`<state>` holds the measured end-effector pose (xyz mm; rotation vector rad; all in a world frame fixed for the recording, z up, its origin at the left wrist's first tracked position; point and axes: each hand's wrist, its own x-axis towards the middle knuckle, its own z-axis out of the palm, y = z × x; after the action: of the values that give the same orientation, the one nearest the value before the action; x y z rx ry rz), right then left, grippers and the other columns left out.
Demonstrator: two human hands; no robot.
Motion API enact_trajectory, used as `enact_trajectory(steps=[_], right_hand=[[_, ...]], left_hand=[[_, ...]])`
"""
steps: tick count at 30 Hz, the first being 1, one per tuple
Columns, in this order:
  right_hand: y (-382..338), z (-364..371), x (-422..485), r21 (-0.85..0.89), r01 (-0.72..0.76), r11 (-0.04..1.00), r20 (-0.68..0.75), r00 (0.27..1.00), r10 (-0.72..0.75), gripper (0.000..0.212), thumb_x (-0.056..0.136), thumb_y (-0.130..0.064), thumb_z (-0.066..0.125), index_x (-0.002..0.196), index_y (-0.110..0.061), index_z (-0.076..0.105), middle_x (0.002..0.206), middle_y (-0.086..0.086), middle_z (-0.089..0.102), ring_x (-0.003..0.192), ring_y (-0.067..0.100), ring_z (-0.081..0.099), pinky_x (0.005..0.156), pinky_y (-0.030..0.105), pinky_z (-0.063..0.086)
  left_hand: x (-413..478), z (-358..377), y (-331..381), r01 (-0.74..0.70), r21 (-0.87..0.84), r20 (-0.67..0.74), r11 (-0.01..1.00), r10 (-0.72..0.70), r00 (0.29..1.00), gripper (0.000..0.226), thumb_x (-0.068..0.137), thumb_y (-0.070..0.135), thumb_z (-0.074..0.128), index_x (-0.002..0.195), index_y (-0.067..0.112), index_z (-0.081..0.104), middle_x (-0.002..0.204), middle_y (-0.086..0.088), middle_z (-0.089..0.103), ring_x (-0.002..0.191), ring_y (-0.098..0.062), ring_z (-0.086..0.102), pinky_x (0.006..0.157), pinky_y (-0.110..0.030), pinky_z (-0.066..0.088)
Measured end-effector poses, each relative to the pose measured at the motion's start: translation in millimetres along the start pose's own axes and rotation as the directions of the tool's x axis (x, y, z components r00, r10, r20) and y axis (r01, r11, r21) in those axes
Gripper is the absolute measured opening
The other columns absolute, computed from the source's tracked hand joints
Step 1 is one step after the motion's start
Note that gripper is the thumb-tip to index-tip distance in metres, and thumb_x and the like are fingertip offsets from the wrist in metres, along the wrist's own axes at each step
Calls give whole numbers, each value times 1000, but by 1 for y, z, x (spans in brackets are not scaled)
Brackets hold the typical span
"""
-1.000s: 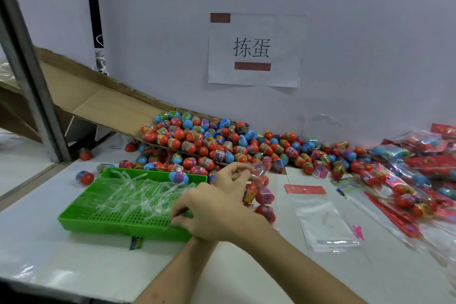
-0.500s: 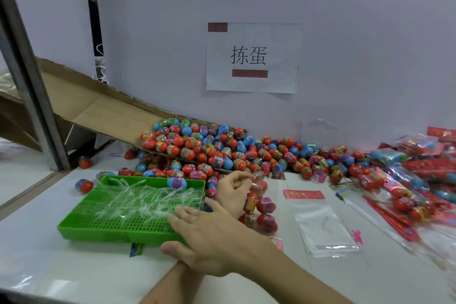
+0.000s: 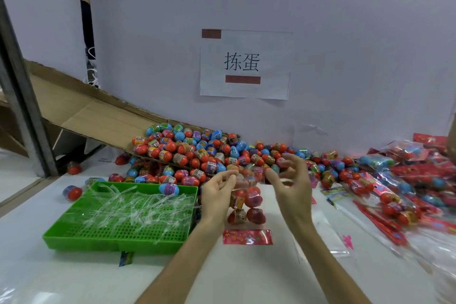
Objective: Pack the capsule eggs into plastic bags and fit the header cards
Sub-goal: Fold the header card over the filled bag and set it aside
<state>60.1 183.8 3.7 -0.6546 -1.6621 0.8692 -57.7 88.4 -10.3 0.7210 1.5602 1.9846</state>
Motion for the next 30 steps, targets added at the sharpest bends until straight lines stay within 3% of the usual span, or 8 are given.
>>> enact_trajectory(steps=[1, 3, 7, 10, 14, 20, 24, 30], right_hand=[[3, -6, 1, 92, -189, 978, 46, 982, 185, 54, 82, -41, 82, 125, -26, 54, 115, -2, 63, 94, 11, 67, 74, 26, 56], [10, -15, 2, 120, -411, 904, 251, 893, 373, 64, 75, -57, 75, 127, -25, 55, 120, 2, 66, 99, 19, 70, 80, 34, 59], [13, -12, -3, 88, -511, 855, 490, 770, 409, 41, 81, -45, 79, 115, -26, 71, 110, -2, 76, 101, 19, 74, 80, 35, 62], [12, -9, -5, 168, -532, 830, 470, 783, 407, 13, 93, -15, 72, 104, -16, 78, 100, 9, 78, 92, 25, 76, 72, 34, 61], [4, -10, -5, 248, -534, 808, 400, 816, 417, 15, 93, -8, 70, 95, -17, 82, 95, 8, 78, 83, 20, 76, 63, 25, 57], [2, -13, -5, 308, -531, 790, 325, 839, 437, 15, 95, -12, 69, 104, -16, 80, 102, 8, 78, 91, 24, 74, 65, 25, 57], [2, -17, -3, 352, -525, 775, 298, 847, 439, 14, 96, -13, 67, 100, -15, 80, 102, 11, 76, 91, 25, 73, 62, 26, 57], [4, -13, -4, 354, -563, 747, 357, 819, 449, 22, 102, -14, 58, 104, -16, 79, 107, 8, 76, 105, 30, 71, 74, 34, 59]], left_hand=[[3, -2, -2, 15, -7, -5, 1000, -15, 1000, 16, 105, 16, 59, 112, 17, 73, 88, -4, 81, 87, -18, 78, 84, -34, 59], [3, -3, -3, 30, -35, -7, 999, -30, 1000, 16, 104, 17, 60, 110, 15, 75, 89, -4, 81, 87, -17, 78, 82, -33, 59], [3, -3, -2, 66, -99, 19, 993, -65, 998, 16, 104, 19, 61, 104, 12, 76, 95, -7, 81, 92, -23, 78, 76, -32, 60], [3, -2, 2, 74, -155, 32, 985, -70, 997, 18, 105, 21, 60, 109, 12, 74, 101, -7, 80, 92, -23, 78, 67, -29, 60], [2, -1, 2, 73, -224, 28, 972, -68, 997, 16, 104, 24, 61, 109, 17, 75, 101, -6, 80, 82, -20, 77, 59, -27, 60], [-1, 1, 3, 164, -183, 230, 969, -120, 966, 54, 85, 58, 64, 125, 22, 69, 119, -1, 77, 107, -22, 74, 89, -38, 59], [-2, 5, -1, 281, -186, 353, 941, -203, 913, 43, 82, 41, 76, 122, 26, 74, 121, -11, 75, 109, -30, 69, 96, -51, 55], [2, 4, -9, 336, -346, 429, 876, -170, 887, 32, 98, 25, 61, 128, 25, 71, 134, -12, 69, 122, -38, 67, 106, -65, 48]])
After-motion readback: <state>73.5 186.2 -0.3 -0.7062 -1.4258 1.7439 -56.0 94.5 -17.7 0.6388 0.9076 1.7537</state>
